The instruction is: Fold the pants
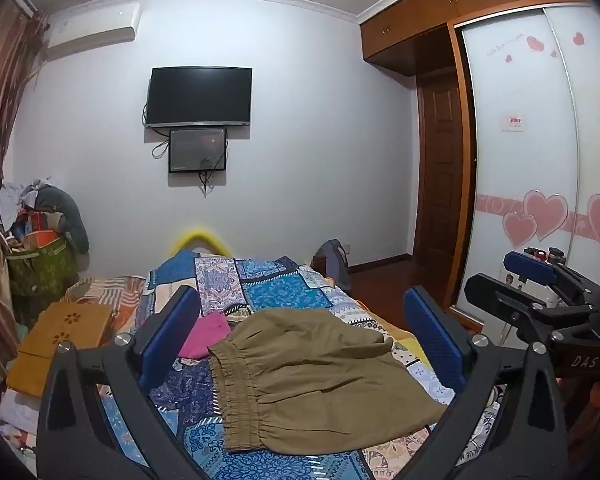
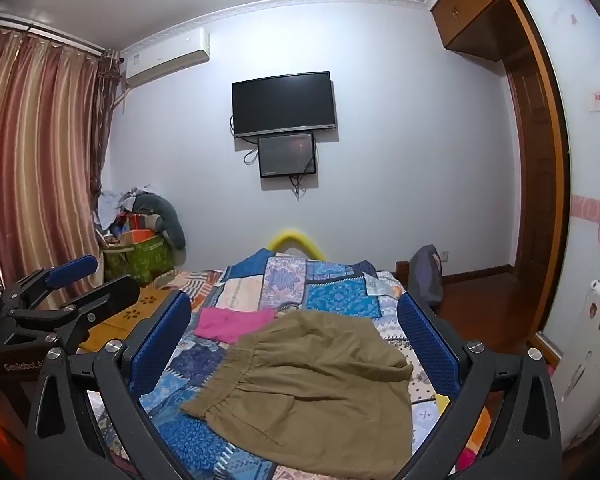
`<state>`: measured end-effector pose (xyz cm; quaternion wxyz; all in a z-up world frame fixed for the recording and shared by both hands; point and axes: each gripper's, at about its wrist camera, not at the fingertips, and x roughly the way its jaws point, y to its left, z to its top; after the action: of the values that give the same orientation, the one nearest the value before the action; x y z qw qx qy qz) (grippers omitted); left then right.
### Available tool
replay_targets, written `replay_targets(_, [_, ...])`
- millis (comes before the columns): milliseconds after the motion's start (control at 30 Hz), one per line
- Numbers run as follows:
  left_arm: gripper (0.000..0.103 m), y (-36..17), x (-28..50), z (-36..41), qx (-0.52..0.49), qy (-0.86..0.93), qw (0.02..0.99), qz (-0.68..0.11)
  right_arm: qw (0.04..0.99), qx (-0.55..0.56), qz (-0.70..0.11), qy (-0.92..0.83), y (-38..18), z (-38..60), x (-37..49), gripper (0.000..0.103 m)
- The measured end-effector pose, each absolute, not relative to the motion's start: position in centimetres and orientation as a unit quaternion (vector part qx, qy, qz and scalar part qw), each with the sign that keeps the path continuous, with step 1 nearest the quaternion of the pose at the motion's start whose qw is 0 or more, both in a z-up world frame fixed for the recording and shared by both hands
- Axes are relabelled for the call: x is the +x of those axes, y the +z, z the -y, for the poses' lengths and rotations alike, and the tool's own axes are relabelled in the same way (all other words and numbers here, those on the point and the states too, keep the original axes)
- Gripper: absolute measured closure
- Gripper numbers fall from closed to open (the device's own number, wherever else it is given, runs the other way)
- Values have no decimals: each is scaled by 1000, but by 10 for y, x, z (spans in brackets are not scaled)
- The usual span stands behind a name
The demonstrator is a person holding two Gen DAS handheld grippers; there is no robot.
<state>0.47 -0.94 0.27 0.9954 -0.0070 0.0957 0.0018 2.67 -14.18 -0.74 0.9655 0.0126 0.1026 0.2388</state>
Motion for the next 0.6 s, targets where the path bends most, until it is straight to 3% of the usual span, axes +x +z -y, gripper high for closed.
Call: replay_targets(600, [0, -4, 8, 10, -2, 2, 995, -101, 966, 16, -113, 233, -5, 140, 35, 0])
